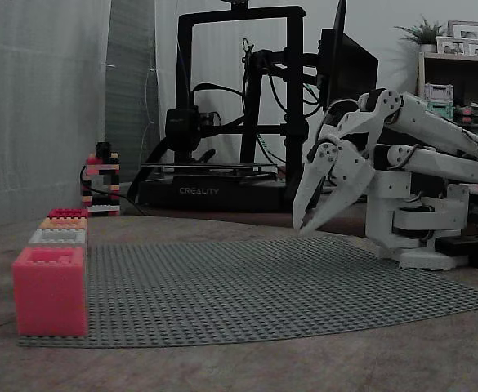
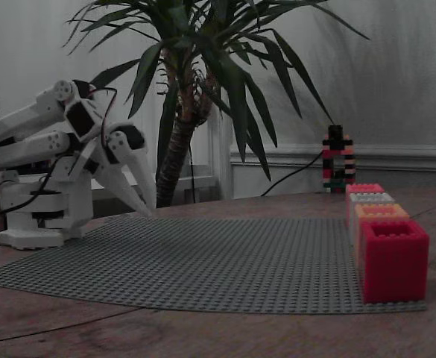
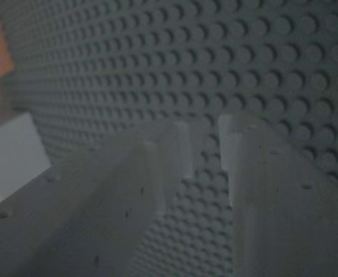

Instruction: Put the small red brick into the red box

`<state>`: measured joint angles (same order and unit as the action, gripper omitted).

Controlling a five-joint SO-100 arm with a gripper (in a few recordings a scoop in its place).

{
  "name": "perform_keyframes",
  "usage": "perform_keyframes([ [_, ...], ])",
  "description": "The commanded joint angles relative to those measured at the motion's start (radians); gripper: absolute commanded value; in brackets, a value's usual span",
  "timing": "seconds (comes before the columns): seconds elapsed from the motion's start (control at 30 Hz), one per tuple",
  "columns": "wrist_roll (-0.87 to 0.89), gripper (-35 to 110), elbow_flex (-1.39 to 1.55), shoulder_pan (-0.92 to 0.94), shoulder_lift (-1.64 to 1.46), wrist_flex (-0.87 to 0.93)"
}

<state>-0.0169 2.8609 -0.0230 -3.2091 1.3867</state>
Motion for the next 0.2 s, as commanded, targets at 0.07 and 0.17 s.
perform_keyframes([
  [0.07, 0.005, 0, -0.008, -0.02, -0.011, 0.023],
  [0.17, 0.005, 0, -0.008, -0.02, -0.011, 0.023],
])
